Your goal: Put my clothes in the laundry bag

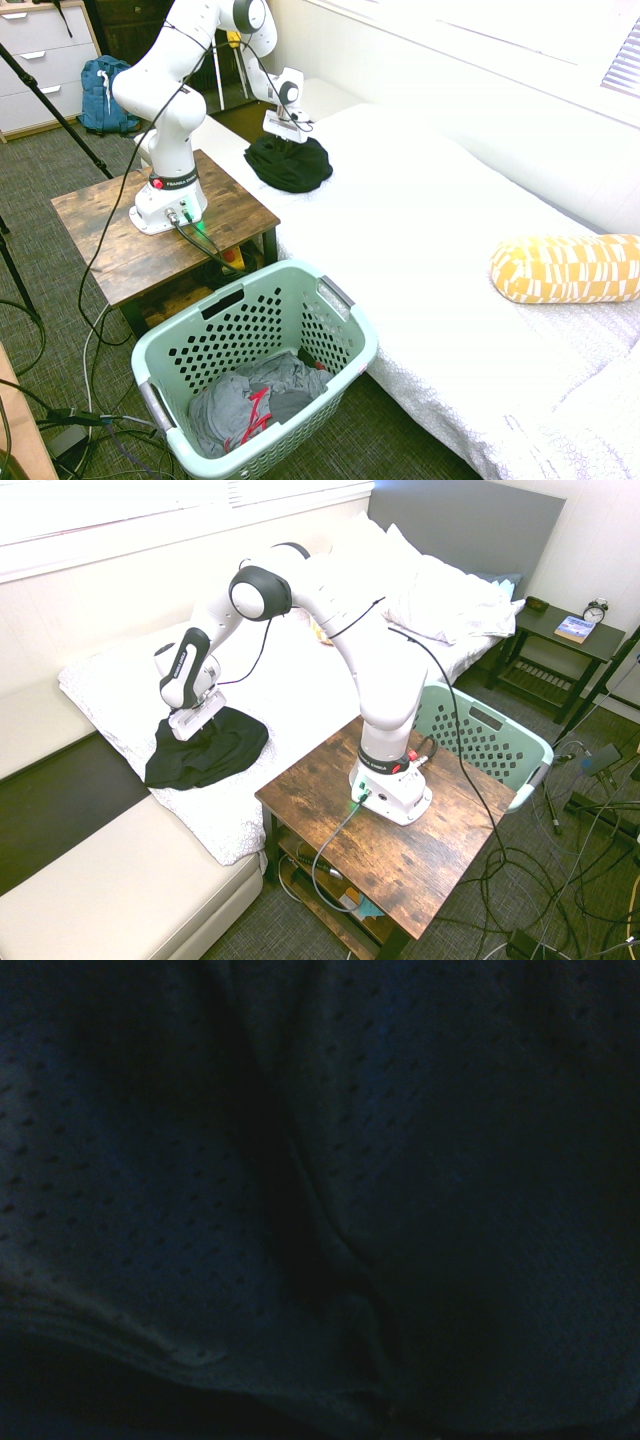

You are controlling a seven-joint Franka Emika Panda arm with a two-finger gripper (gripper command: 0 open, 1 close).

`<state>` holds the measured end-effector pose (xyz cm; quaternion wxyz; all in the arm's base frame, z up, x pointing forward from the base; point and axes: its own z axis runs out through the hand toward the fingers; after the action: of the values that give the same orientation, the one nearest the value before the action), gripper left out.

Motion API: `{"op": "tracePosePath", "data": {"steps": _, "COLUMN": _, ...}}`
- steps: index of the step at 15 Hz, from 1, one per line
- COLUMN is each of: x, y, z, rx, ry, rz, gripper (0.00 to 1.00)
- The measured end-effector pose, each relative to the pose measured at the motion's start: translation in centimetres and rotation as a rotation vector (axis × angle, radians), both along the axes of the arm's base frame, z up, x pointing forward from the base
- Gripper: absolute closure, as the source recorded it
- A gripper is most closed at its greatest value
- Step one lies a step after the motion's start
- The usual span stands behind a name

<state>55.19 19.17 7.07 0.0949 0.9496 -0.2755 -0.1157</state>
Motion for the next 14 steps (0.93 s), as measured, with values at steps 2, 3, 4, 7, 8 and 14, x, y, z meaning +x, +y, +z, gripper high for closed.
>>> {"op": "tracePosePath", "data": {"steps": 2, "x": 0.0, "y": -0.4, "z": 0.7, "rx": 0.011, "ry": 0.001, "rz": -0.011, "gripper": 1.0}}
{"op": "tracePosePath", "data": {"steps": 3, "x": -0.1, "y": -0.5, "z": 0.9, "rx": 0.016, "ry": 0.003, "rz": -0.016, "gripper": 1.0}}
{"op": "tracePosePath", "data": {"steps": 4, "x": -0.2, "y": -0.6, "z": 1.1, "rx": 0.022, "ry": 0.004, "rz": -0.021, "gripper": 1.0}}
{"op": "tracePosePath", "data": {"steps": 7, "x": -0.3, "y": -0.6, "z": 2.7, "rx": 0.063, "ry": 0.003, "rz": -0.042, "gripper": 1.0}}
{"op": "tracePosePath", "data": {"steps": 8, "x": -0.1, "y": -0.3, "z": 4.0, "rx": 0.086, "ry": 0.001, "rz": -0.041, "gripper": 1.0}}
{"op": "tracePosePath", "data": {"steps": 14, "x": 1.6, "y": -1.9, "z": 21.3, "rx": 0.111, "ry": 0.058, "rz": 0.071, "gripper": 1.0}}
